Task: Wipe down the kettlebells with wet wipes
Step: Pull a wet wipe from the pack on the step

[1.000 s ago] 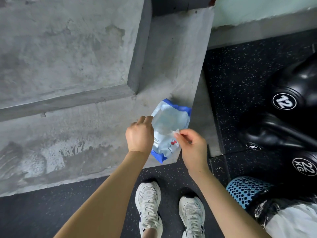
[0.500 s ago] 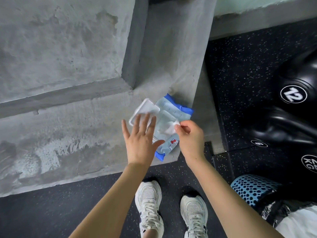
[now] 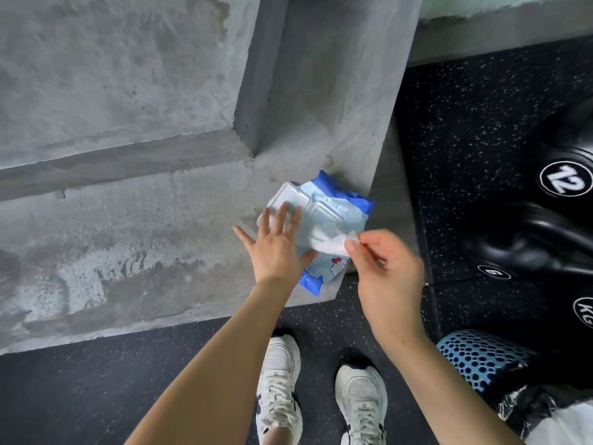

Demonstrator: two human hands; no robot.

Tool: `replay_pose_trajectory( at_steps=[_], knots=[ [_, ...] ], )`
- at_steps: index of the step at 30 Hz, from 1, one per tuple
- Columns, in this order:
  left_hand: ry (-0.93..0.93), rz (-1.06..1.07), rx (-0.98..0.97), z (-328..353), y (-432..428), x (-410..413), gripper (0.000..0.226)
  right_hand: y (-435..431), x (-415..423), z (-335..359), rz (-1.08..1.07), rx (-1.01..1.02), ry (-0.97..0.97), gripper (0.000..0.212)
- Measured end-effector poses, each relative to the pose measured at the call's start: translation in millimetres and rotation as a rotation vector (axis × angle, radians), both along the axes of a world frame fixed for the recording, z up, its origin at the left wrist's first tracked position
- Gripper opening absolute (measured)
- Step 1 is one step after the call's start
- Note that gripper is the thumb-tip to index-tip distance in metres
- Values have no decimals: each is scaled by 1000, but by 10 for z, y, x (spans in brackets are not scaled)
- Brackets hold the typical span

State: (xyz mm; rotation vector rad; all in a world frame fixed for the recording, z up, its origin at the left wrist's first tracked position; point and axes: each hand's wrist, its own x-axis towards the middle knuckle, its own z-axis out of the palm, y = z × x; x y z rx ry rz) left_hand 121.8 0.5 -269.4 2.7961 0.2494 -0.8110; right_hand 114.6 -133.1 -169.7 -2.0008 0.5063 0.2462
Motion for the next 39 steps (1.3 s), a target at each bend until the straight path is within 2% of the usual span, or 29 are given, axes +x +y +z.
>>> replay_pose_trajectory(
  at_steps=[4,8,11,14,17,19,22,24,29,32,36,39],
  knots=[
    [92,-106,32,77,87,81,91,-108,12,417,-1,29,-68,8],
    [168,-134,-26,502,177,75,101,-226,-10,1027,8,93,-79,9],
    [55,-87,-181,1093,151,8,94,-298,-77,1406,5,127,-36,13],
    [-89,-100,-456,1761,-11,-109,86,-352,-167,1778,-19,153,0,16],
    [-205,-155,-589,2346,-242,-192,72,-458,-313,2193,-112,194,52,14],
    [-321,-191,-595,2635,-401,-222,52,-557,-449,2449,-242,228,70,12],
    [-363,-233,-652,3035,-668,-278,22,-743,-710,2799,-435,252,74,9],
    [-278,-271,-663,3309,-871,-348,13,-905,-878,2941,-544,237,70,7],
    [47,-282,-544,3850,-1475,-546,16,-1389,-1331,3114,-670,73,50,22],
    [148,-222,-602,4004,-1962,-741,17,-1673,-1603,3204,-595,70,93,20],
    [256,-36,-752,4168,-2733,-1071,21,-2218,-1949,3365,-477,187,94,10],
    [355,117,-822,4254,-3333,-1384,33,-2845,-2279,3425,-406,196,48,22]
  ],
)
